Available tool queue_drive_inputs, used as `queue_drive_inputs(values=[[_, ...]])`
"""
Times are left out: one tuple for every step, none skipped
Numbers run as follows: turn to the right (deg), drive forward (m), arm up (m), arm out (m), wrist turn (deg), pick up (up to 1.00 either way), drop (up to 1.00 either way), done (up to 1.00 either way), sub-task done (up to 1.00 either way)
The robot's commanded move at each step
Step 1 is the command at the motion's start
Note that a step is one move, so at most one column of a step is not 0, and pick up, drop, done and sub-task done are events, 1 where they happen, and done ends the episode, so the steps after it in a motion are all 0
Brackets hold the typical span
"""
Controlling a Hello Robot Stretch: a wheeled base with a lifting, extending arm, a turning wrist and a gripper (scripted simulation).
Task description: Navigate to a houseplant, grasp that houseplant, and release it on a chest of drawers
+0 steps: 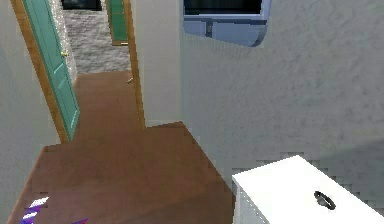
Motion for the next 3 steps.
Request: queue_drive_inputs(values=[[0.0, 0.00, 0.00, 0.00, 0.0, 0.00, 1.00, 0.00, 0.00], [0.0, 0.00, 0.10, 0.00, 0.0, 0.00, 0.00, 0.00, 0.00], [0.0, 0.00, 0.00, -0.08, 0.0, 0.00, 0.00, 0.00, 0.00]])
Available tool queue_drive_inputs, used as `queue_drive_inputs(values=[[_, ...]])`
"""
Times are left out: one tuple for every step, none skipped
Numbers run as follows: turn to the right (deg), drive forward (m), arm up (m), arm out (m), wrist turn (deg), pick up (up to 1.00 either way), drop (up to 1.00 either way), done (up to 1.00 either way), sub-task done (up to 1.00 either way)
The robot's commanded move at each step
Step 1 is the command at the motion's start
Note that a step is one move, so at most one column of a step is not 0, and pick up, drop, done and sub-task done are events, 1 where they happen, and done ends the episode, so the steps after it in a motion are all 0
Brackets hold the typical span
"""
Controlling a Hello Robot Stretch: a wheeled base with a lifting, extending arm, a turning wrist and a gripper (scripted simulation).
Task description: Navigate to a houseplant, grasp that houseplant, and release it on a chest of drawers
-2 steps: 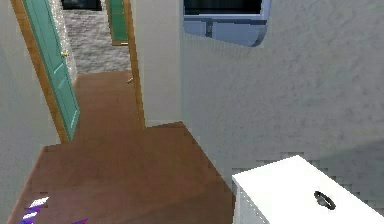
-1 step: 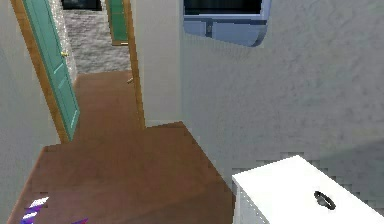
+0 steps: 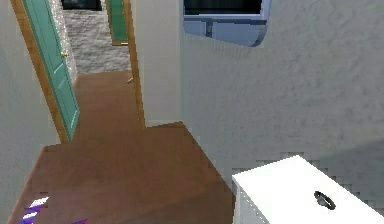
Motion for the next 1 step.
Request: queue_drive_inputs(values=[[0.0, 0.00, 0.00, 0.00, 0.0, 0.00, 0.00, 1.00, 0.00]])
